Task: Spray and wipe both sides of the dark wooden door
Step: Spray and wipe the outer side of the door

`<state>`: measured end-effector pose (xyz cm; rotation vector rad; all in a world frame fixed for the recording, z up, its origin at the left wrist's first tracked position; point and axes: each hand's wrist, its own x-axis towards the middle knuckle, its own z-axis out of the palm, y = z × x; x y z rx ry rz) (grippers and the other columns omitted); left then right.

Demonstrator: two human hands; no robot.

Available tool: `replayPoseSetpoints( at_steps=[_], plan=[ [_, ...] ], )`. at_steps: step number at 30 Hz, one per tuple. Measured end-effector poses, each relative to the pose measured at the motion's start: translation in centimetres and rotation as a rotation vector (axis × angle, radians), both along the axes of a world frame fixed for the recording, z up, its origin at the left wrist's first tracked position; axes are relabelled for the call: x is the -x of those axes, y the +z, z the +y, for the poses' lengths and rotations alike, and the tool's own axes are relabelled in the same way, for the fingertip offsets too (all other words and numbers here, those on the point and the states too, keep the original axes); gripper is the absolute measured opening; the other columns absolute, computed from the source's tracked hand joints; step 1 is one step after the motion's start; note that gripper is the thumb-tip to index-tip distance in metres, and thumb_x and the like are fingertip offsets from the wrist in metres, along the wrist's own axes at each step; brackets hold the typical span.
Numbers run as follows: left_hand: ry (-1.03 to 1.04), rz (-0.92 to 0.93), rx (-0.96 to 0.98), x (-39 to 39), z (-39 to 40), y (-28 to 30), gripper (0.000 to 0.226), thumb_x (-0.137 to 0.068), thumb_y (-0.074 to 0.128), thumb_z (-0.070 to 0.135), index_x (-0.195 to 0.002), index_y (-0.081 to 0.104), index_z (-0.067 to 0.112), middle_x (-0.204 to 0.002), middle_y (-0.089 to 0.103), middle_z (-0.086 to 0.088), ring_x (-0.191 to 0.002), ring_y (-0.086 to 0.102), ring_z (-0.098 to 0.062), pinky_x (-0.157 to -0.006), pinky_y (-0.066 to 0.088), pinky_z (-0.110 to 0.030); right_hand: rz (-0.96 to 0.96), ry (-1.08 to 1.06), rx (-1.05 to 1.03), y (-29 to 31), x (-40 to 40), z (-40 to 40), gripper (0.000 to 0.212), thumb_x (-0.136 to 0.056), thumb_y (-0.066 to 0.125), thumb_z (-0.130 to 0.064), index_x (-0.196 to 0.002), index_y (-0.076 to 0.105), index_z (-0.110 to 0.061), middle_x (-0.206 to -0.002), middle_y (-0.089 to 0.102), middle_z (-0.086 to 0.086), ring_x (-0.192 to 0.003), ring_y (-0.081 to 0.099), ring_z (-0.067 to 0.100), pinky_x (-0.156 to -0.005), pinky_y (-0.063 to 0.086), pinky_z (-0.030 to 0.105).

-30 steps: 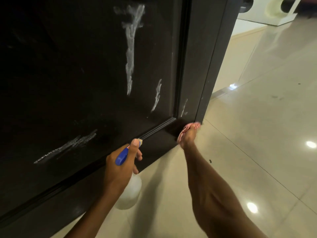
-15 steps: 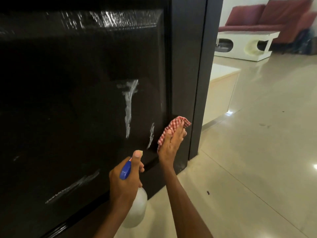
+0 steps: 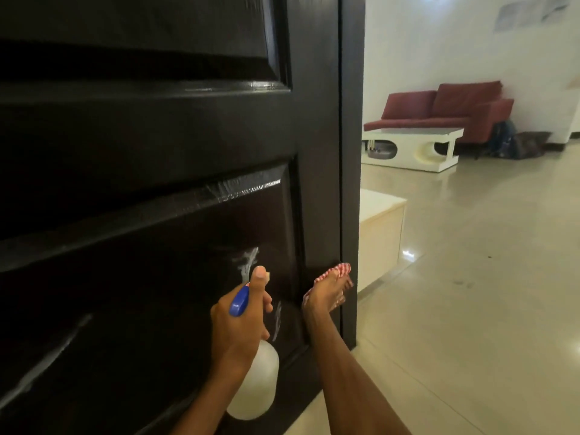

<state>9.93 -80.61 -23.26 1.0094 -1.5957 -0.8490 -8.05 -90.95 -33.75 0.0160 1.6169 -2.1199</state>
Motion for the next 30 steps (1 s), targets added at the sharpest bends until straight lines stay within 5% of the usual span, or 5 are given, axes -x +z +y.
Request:
replayPoseSetpoints(
  at_steps=[8,12,19,27,30],
  plan=[
    [0.015,0.034,0.046,0.6,-0.6,4.4,0.064,-0.087,0.043,0.066,-0.070,0.066,0.009,-0.062,0.067,-0.006,-0.041,0.058,-0.012,-0.042,0.046,-0.017,0.767,0.062,0.107,11.4,-0.6,-1.2,0.058,-0.106,0.026,-0.052,-0.159,0.009,-0.036,-0.168,0.004,-0.006,-0.152,0.001,0.010,-0.122,0.003,0.041],
    [0.064,0.037,-0.107,0.2,-1.1,5.2,0.072,-0.088,0.046,0.068,-0.075,0.065,0.000,-0.055,0.059,-0.007,-0.042,0.053,-0.014,-0.043,0.048,-0.022,0.453,0.020,0.116,4.7,-0.8,-0.2,0.052,-0.107,0.030,-0.045,-0.157,0.017,-0.036,-0.158,0.026,-0.001,-0.140,0.036,0.025,-0.115,0.034,0.051],
    [0.182,-0.045,-0.159,-1.6,-1.2,4.7,0.070,-0.089,0.042,0.070,-0.081,0.066,0.006,-0.070,0.070,-0.012,-0.047,0.061,-0.016,-0.043,0.047,-0.020,-0.285,0.223,0.286,-1.4,0.1,1.3,0.064,-0.104,0.036,-0.051,-0.158,0.023,-0.020,-0.156,0.041,0.000,-0.143,0.039,0.023,-0.120,0.025,0.037],
    [0.239,-0.065,-0.254,-3.9,-0.3,4.8,0.070,-0.090,0.042,0.070,-0.085,0.063,0.004,-0.066,0.066,-0.010,-0.046,0.058,-0.016,-0.040,0.050,-0.021,0.016,0.120,0.394,6.8,-0.9,2.1,0.053,-0.105,0.044,-0.043,-0.152,0.040,-0.018,-0.132,0.057,-0.006,-0.113,0.058,0.009,-0.096,0.046,0.026],
    [0.261,-0.087,-0.202,-5.5,0.5,4.5,0.068,-0.090,0.040,0.070,-0.083,0.065,0.007,-0.072,0.069,-0.008,-0.049,0.062,-0.016,-0.040,0.044,-0.017,0.257,0.172,0.336,9.9,-2.8,2.3,0.054,-0.104,0.035,-0.053,-0.150,0.040,-0.025,-0.140,0.053,-0.002,-0.123,0.053,0.016,-0.109,0.042,0.041]
  ],
)
